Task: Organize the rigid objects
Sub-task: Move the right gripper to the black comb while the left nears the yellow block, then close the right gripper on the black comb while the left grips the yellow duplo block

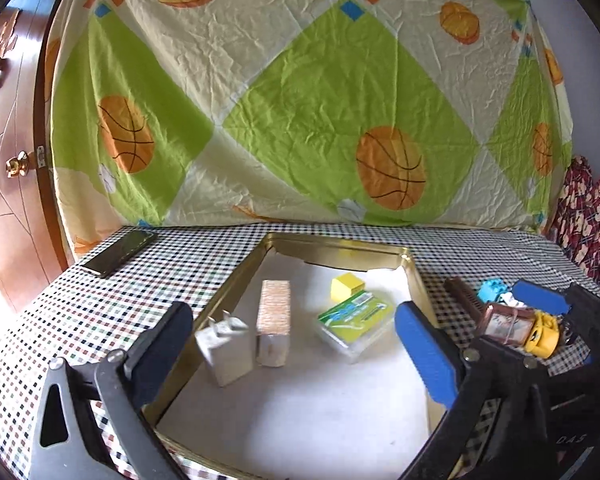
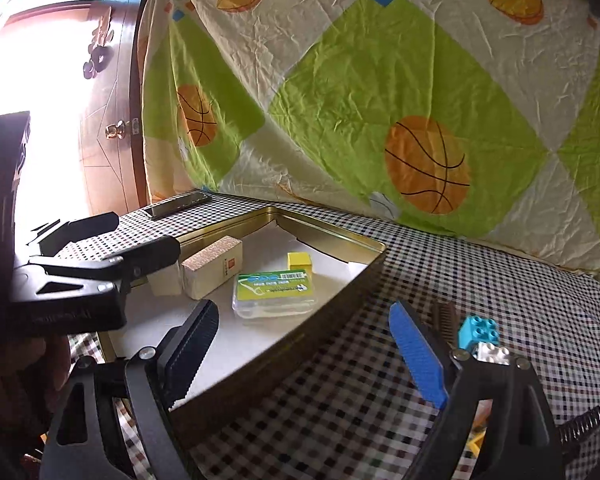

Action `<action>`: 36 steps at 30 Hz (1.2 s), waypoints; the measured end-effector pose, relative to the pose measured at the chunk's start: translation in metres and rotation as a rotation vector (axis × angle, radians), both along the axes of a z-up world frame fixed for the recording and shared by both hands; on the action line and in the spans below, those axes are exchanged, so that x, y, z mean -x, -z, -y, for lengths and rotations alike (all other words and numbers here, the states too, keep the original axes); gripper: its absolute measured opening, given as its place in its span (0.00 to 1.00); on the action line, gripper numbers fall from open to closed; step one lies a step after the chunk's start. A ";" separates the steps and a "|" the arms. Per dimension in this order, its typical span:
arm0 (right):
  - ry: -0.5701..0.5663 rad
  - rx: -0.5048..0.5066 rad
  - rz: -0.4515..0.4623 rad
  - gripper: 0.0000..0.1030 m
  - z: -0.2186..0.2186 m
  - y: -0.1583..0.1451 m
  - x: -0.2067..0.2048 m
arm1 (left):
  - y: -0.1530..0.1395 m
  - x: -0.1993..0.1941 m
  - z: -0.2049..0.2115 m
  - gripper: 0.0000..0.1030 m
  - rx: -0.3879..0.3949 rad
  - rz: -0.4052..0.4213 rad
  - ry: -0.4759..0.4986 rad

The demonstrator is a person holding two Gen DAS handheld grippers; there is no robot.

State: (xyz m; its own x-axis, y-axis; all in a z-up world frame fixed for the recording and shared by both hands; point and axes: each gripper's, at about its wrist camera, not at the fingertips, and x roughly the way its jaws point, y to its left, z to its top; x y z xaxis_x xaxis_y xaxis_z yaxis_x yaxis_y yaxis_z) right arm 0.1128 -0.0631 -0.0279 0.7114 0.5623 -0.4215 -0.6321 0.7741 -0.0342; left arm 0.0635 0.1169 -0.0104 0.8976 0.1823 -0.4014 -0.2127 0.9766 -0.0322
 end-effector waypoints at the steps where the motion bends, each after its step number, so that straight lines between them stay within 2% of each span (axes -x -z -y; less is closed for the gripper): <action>1: 0.016 -0.001 0.005 0.86 0.008 0.000 0.001 | -0.001 0.000 0.007 0.99 -0.004 0.007 0.011; 8: 0.167 -0.016 0.037 0.86 0.079 -0.004 0.001 | 0.004 -0.010 0.067 0.99 -0.039 -0.014 0.132; 11: 0.243 0.010 0.030 0.86 0.110 -0.004 -0.002 | 0.008 -0.016 0.090 0.99 -0.040 -0.033 0.181; 18: 0.377 0.075 -0.062 0.86 0.166 0.008 -0.019 | 0.016 -0.029 0.136 0.99 -0.059 -0.077 0.280; 24: 0.369 0.109 -0.147 0.86 0.182 0.022 -0.032 | 0.022 -0.044 0.162 0.99 -0.063 -0.118 0.332; 29: 0.347 0.152 -0.193 0.86 0.175 0.032 -0.040 | 0.026 -0.058 0.175 0.99 -0.058 -0.165 0.368; 33: 0.353 0.188 -0.255 0.86 0.170 0.040 -0.052 | 0.026 -0.062 0.177 0.99 -0.050 -0.171 0.369; 36: 0.356 0.210 -0.263 0.86 0.166 0.041 -0.059 | 0.029 -0.066 0.179 0.99 -0.047 -0.185 0.377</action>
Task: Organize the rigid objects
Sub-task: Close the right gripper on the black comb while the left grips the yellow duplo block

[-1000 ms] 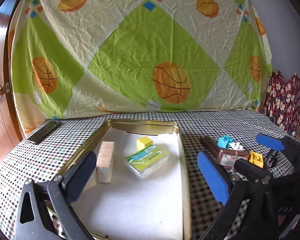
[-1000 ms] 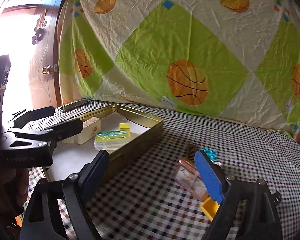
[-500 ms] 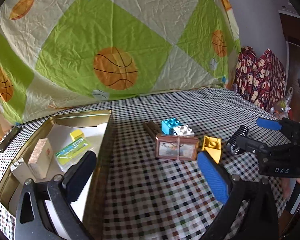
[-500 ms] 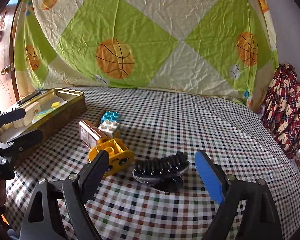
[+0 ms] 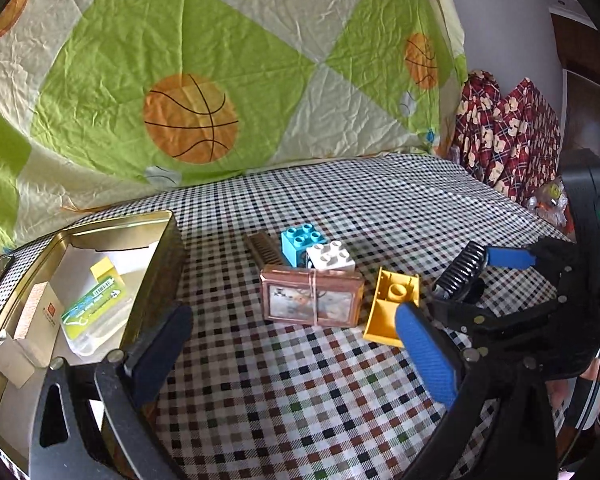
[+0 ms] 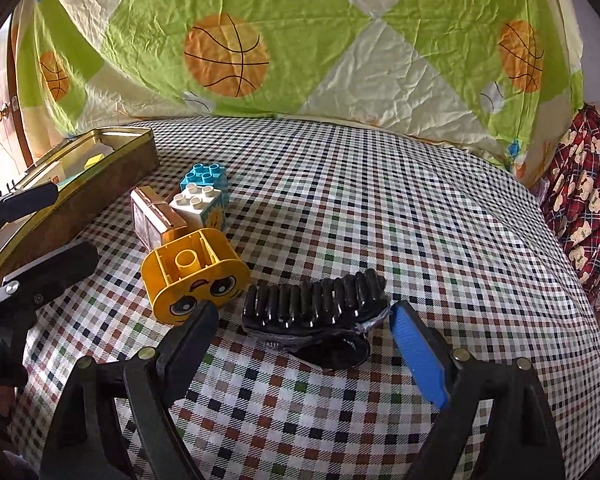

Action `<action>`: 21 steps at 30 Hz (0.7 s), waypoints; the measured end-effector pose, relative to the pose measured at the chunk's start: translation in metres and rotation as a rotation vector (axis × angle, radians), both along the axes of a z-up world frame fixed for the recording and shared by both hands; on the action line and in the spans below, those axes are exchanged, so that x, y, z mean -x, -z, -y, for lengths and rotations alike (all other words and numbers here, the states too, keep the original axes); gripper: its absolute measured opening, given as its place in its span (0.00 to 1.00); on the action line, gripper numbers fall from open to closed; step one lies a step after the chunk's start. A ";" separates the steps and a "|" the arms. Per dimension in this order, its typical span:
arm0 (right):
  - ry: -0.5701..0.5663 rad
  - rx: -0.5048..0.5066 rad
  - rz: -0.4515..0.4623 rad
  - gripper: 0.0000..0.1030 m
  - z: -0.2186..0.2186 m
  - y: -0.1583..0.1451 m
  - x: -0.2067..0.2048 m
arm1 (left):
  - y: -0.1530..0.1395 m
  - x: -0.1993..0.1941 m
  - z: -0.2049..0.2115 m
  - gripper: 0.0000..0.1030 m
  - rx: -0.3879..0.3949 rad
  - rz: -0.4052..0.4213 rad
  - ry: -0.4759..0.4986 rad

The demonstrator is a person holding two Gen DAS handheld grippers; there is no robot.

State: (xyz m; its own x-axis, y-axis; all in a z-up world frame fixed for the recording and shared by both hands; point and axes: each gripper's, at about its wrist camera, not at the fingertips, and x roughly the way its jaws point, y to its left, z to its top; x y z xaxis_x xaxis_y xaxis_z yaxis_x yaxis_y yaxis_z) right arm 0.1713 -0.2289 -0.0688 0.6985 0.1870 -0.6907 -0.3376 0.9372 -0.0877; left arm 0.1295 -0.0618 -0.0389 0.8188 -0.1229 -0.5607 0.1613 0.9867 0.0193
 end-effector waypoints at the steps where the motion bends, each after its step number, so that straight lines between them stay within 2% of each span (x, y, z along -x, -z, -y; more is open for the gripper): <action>1: 0.002 0.008 0.000 0.86 -0.001 0.001 -0.003 | 0.001 -0.001 0.001 0.99 -0.001 -0.004 0.003; 4: -0.008 -0.006 -0.035 0.85 -0.001 0.005 -0.010 | 0.002 -0.002 0.004 0.99 -0.008 -0.009 0.019; 6: -0.007 -0.031 -0.045 0.71 0.002 0.005 -0.012 | 0.002 -0.002 0.006 0.99 -0.014 -0.009 0.029; 10: 0.025 -0.072 0.011 0.70 0.010 -0.003 -0.004 | 0.002 -0.004 0.014 0.97 -0.029 -0.011 0.052; 15: 0.109 -0.137 0.079 0.71 0.022 -0.018 -0.003 | 0.004 -0.006 0.028 0.84 -0.051 -0.029 0.101; 18: 0.147 -0.160 0.113 0.71 0.025 -0.024 -0.004 | 0.005 -0.008 0.039 0.69 -0.069 -0.044 0.138; 20: 0.154 -0.160 0.120 0.71 0.023 -0.024 -0.005 | 0.008 -0.011 0.046 0.56 -0.076 -0.066 0.168; 21: 0.158 -0.162 0.118 0.71 0.023 -0.023 -0.007 | 0.008 -0.012 0.048 0.54 -0.078 -0.075 0.176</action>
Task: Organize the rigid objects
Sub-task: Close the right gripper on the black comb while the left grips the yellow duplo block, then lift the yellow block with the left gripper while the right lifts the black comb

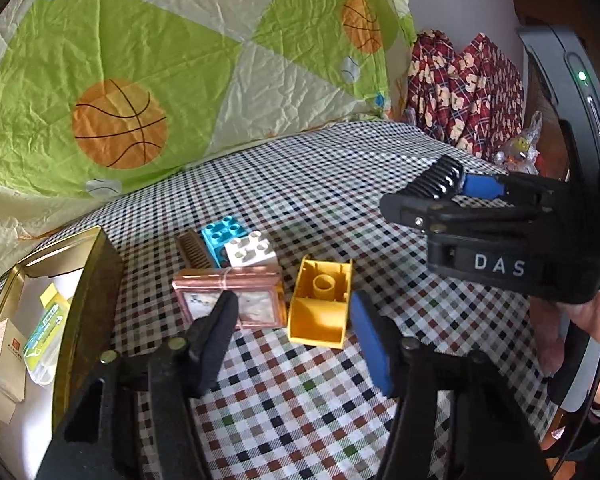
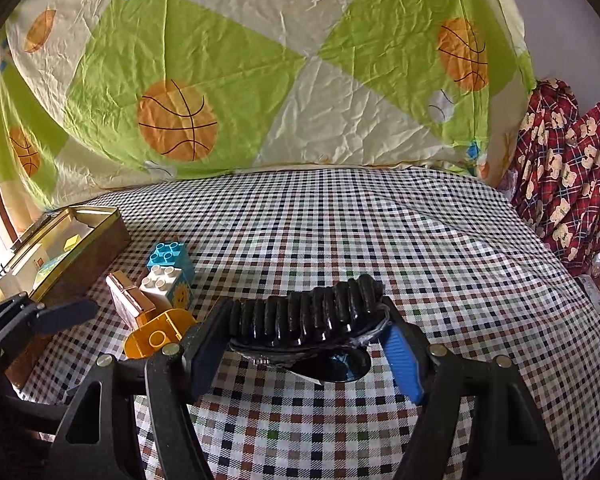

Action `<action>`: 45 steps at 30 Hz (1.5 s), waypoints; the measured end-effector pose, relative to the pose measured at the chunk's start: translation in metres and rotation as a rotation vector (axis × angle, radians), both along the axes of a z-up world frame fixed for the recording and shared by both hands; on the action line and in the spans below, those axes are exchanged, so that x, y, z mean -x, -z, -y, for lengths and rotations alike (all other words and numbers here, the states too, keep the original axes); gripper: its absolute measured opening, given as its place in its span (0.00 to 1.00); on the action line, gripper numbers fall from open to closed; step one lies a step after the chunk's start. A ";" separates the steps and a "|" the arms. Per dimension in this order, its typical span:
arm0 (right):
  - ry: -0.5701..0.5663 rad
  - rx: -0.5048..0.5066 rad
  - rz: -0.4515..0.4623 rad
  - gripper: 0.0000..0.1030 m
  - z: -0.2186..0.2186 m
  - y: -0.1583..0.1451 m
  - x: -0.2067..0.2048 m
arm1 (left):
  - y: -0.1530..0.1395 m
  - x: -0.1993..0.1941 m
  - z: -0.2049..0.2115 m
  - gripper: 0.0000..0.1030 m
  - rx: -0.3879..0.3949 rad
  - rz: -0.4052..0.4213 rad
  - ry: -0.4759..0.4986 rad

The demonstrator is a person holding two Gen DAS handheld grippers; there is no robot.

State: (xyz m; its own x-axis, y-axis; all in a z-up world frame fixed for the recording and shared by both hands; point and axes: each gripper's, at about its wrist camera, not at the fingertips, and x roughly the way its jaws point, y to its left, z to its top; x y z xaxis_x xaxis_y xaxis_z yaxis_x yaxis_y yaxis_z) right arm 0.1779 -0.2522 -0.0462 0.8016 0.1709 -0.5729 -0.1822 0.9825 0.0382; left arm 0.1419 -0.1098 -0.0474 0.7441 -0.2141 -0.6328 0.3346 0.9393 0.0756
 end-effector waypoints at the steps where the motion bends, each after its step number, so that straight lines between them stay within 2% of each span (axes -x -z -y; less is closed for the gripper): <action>1: 0.004 -0.002 -0.003 0.71 0.000 0.002 -0.001 | 0.001 -0.002 0.001 0.51 0.002 -0.008 0.006; 5: 0.025 -0.001 0.005 0.71 0.001 0.004 0.000 | 0.003 -0.010 0.005 0.43 0.026 -0.049 0.034; 9: 0.034 -0.002 -0.001 0.71 0.002 0.005 0.000 | 0.006 -0.016 0.011 0.43 0.043 -0.082 0.061; 12: 0.038 0.003 -0.002 0.71 0.002 0.006 0.000 | 0.008 -0.019 0.016 0.31 0.035 -0.103 0.076; 16: 0.044 0.004 0.001 0.71 0.003 0.005 0.001 | 0.007 -0.017 0.016 0.30 0.040 -0.105 0.097; 45: -0.004 0.010 0.075 0.71 -0.005 0.000 0.011 | -0.017 0.012 -0.014 0.30 0.123 0.138 -0.051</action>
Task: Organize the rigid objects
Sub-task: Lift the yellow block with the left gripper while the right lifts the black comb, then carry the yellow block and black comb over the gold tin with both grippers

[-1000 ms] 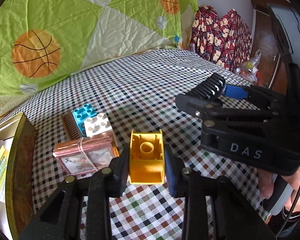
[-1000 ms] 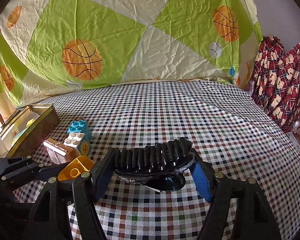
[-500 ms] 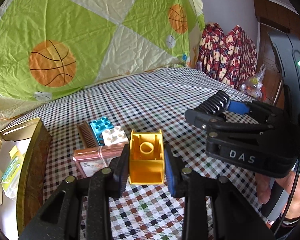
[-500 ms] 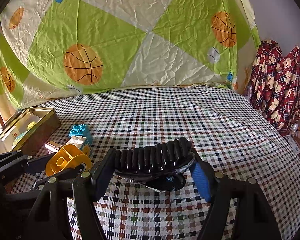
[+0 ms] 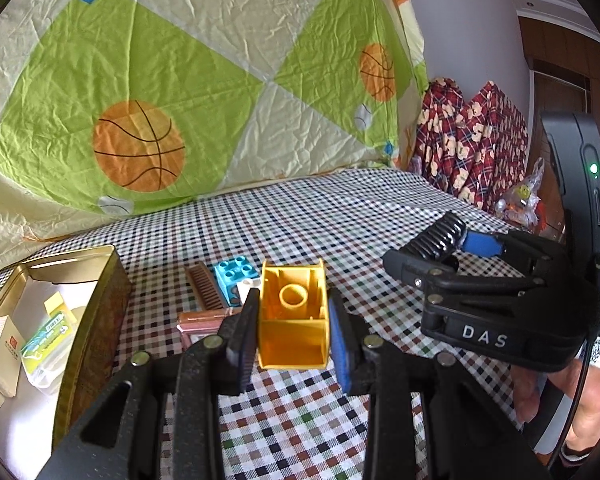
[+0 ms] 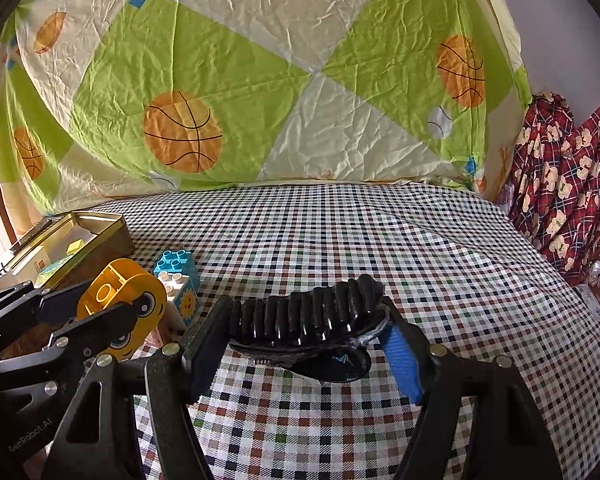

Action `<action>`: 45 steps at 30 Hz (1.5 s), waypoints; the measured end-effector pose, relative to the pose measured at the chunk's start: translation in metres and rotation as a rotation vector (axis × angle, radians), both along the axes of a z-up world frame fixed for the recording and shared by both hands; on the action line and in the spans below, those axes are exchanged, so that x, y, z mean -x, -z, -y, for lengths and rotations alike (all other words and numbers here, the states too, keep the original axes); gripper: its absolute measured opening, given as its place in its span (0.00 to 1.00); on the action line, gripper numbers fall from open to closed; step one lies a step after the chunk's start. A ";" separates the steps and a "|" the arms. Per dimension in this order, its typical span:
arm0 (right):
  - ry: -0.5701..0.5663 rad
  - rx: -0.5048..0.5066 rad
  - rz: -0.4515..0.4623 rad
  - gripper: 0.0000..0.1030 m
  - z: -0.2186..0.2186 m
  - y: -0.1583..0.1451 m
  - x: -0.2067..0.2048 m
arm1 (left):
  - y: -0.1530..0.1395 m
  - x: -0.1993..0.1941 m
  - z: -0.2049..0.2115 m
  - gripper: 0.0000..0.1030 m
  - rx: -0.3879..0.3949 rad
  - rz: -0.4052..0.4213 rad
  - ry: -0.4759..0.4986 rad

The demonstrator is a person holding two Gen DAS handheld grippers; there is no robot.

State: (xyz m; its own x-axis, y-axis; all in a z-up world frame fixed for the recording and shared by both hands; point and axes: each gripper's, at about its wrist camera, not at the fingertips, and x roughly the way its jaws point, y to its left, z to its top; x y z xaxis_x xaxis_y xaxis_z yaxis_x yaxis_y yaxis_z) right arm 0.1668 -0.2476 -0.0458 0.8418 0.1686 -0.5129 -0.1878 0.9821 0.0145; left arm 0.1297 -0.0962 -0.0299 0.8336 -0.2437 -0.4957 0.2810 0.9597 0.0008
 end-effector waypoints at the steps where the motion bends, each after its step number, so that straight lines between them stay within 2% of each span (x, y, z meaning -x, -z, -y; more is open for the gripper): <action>1: -0.002 -0.001 0.001 0.71 0.000 0.000 0.000 | -0.001 0.001 -0.001 0.30 0.001 0.009 -0.003; 29: -0.057 -0.024 0.106 0.71 -0.006 -0.009 0.018 | -0.012 0.025 -0.018 0.30 0.061 0.154 -0.115; 45: -0.104 -0.035 0.147 0.71 -0.019 -0.012 0.025 | -0.014 0.032 -0.030 0.30 0.071 0.185 -0.183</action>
